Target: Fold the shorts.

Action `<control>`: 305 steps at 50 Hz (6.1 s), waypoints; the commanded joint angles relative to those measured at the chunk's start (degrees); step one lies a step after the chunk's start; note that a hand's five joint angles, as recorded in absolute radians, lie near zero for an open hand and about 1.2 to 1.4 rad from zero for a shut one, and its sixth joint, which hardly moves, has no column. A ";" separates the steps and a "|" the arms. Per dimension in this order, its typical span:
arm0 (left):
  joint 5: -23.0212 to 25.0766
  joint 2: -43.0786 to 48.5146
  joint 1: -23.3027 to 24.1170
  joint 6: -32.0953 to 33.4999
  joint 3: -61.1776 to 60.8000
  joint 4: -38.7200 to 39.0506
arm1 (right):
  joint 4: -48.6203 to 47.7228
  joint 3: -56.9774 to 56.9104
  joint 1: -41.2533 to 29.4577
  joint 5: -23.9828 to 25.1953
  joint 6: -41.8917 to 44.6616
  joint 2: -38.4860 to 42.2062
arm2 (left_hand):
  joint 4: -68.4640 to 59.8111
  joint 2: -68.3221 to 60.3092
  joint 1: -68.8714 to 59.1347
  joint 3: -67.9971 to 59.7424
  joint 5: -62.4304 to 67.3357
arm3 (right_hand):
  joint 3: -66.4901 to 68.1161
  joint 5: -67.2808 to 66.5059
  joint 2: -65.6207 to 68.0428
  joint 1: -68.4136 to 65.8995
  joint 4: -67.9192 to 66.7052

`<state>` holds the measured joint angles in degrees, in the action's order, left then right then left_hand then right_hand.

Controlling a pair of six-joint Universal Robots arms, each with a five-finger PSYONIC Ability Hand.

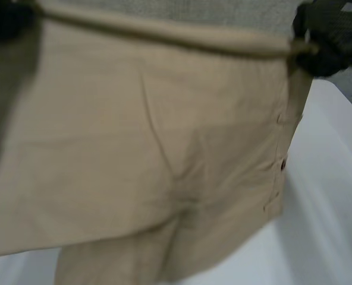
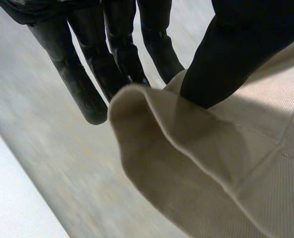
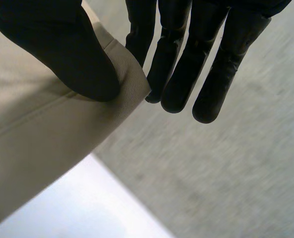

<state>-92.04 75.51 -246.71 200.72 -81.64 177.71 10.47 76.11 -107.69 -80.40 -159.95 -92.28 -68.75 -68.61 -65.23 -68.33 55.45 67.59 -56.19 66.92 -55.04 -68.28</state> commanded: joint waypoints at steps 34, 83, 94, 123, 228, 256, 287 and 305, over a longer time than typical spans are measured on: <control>1.17 64.34 -1.67 7.32 31.57 33.22 | -17.06 -38.67 -7.97 -9.86 10.01 55.63 | 58.54 58.39 55.01 58.11 -55.23 | -57.59 56.19 -56.92 45.04 58.28; 7.76 41.82 -7.29 4.94 -20.49 21.44 | -15.48 21.71 -4.28 1.47 6.76 24.52 | 44.41 44.26 40.88 43.98 -41.10 | -54.48 53.08 -53.81 41.93 55.17; 6.71 47.44 -9.48 4.59 -12.51 28.21 | -16.53 21.89 -4.55 1.39 6.76 25.92 | 35.34 35.19 31.81 34.91 -32.03 | -54.14 52.74 -53.48 41.60 54.84; 5.82 42.27 -12.83 3.71 -14.94 23.21 | -16.71 22.06 -4.46 0.95 6.76 27.07 | 40.04 39.89 36.51 39.61 -36.73 | -53.64 52.24 -52.97 41.09 54.33; 14.00 24.95 -19.42 10.04 -30.07 3.35 | -19.61 10.29 -7.18 7.28 3.33 39.02 | 36.34 36.19 32.81 35.91 -33.03 | -9.95 8.54 -9.28 -2.60 10.64; 13.38 32.42 -18.28 10.48 -29.54 13.10 | -19.87 9.93 -7.80 5.69 -5.11 36.03 | 27.42 27.27 23.89 26.99 -24.11 | 12.41 -13.81 13.08 -24.96 -11.72; 13.47 24.34 -15.74 9.95 -30.24 6.44 | -11.79 10.46 -8.85 3.76 -2.12 28.82 | -11.25 -11.39 -14.77 -11.67 14.55 | 12.41 -13.81 13.08 -24.96 -11.72; 17.76 3.61 -10.02 16.45 -27.60 -42.96 | 31.62 23.63 4.48 7.61 36.44 10.65 | -11.25 -11.39 -14.77 -11.67 14.55 | 12.41 -13.81 13.08 -24.96 -11.72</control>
<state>-77.65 84.98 -258.54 213.43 -109.04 146.02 34.69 92.42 -111.42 -75.64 -135.82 -73.31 -68.97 -68.45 -65.01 -67.97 54.96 67.41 -56.54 67.18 -54.72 -68.19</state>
